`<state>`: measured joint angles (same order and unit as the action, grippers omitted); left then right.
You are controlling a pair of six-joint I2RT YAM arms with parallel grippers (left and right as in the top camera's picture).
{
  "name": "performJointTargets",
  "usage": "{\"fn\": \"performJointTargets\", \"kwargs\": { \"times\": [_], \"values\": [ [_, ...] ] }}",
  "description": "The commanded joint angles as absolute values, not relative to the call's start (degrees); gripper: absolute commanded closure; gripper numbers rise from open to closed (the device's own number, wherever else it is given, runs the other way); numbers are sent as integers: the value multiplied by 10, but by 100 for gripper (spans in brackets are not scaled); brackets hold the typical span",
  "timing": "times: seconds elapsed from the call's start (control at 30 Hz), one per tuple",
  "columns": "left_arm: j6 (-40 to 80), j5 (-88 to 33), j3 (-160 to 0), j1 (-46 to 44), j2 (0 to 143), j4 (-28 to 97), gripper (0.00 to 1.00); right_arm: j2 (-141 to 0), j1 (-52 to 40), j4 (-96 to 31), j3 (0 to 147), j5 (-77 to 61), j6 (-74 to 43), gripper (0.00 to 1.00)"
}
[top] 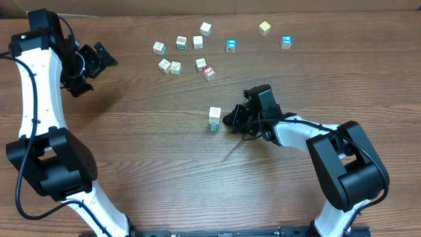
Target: Form a tower
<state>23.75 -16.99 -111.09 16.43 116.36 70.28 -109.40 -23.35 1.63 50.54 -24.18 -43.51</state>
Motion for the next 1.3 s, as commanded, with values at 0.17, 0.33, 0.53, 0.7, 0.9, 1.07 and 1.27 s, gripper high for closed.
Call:
{"fn": "performJointTargets", "kwargs": {
  "times": [0.17,0.33,0.53,0.7,0.9,1.07,1.27],
  "values": [
    [227,-174,-1119,161,1161,702,1,-1106,-242,17,502,-253,-434,96],
    [227,-174,-1119,161,1161,702,0,-1106,-242,23,502,-253,-432,96],
    [227,-174,-1119,161,1161,702,0,-1106,-242,27,502,-253,-432,96],
    [227,-174,-1119,161,1161,702,1,-1106,-242,29,502,-253,-432,96],
    [227,-174,-1119,161,1161,702,0,-1106,-242,30,502,-253,-432,96],
    [227,-174,-1119,161,1161,702,1,-1106,-243,30,502,-253,-432,96],
    [227,-174,-1119,161,1161,702,0,-1106,-249,34,502,-253,-433,96]
  ]
}}
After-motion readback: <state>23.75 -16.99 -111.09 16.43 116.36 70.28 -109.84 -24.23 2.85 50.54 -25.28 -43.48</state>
